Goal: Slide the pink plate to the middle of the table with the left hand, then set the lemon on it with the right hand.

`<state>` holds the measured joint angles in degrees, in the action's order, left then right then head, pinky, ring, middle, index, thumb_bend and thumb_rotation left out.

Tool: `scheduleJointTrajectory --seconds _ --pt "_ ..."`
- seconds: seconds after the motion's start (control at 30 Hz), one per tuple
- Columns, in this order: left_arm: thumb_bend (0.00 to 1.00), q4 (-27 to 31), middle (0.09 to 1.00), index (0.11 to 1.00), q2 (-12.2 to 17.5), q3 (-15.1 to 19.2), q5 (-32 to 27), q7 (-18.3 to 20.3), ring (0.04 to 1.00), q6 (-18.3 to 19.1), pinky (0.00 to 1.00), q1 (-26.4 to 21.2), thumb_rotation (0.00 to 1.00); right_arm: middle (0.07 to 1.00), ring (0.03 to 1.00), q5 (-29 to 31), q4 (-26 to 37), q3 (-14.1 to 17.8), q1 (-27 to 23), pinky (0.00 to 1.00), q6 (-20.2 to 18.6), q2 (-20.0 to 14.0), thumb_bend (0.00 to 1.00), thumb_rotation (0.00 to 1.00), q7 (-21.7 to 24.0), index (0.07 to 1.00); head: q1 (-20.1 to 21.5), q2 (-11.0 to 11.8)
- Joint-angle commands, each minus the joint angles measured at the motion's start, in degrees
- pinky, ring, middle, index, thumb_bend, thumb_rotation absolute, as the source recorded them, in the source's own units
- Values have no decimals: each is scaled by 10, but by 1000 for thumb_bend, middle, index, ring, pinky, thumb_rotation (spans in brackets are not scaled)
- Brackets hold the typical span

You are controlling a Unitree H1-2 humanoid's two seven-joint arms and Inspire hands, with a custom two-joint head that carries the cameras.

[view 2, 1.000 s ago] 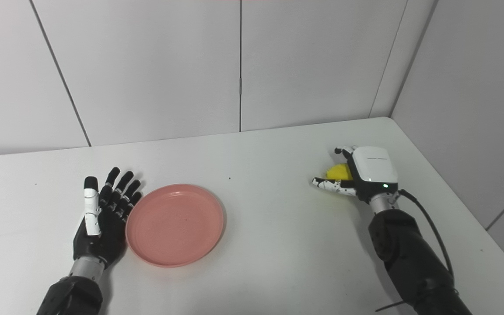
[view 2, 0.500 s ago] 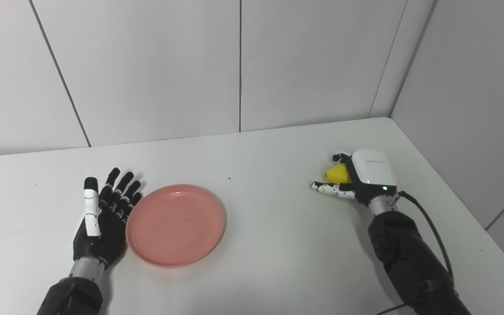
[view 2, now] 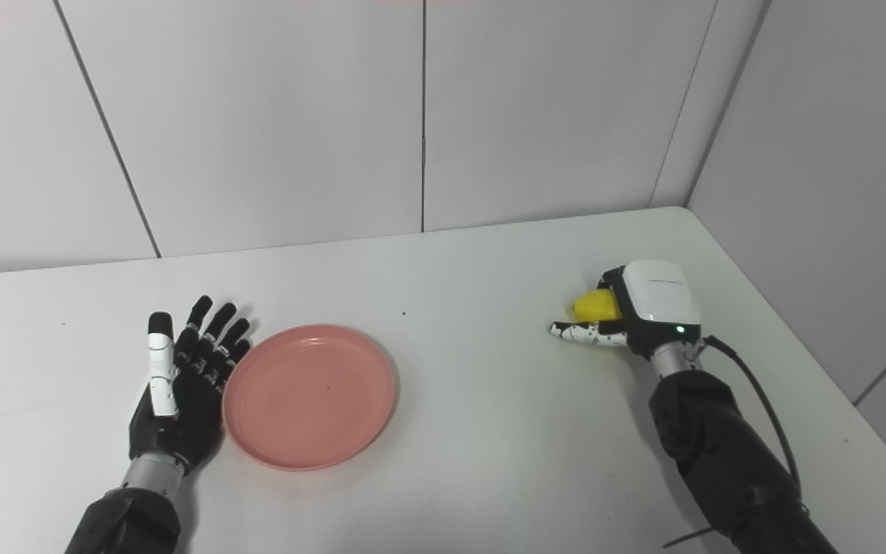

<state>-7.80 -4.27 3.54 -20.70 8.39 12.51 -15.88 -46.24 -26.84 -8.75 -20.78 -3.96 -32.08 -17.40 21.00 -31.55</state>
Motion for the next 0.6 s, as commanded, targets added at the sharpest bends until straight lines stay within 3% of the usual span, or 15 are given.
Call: scheduleJointTrajectory --seconds 0.0,0.27,0.57 --pt "791 -12 960 1000 2 -4 9 -8 951 24 1000 11 863 329 269 2 -9 -3 -6 205 -7 -12 591 593 5 375 0 -1" --pt "784 -14 959 1000 1 -3 6 -7 949 24 1000 11 865 291 236 13 -14 -3 -7 181 -8 -13 591 530 5 331 -1 -1" --pt "795 -12 957 1000 0 -2 7 -10 942 25 995 10 858 281 220 24 3 -4 -8 165 -2 -17 583 537 13 334 0 0"
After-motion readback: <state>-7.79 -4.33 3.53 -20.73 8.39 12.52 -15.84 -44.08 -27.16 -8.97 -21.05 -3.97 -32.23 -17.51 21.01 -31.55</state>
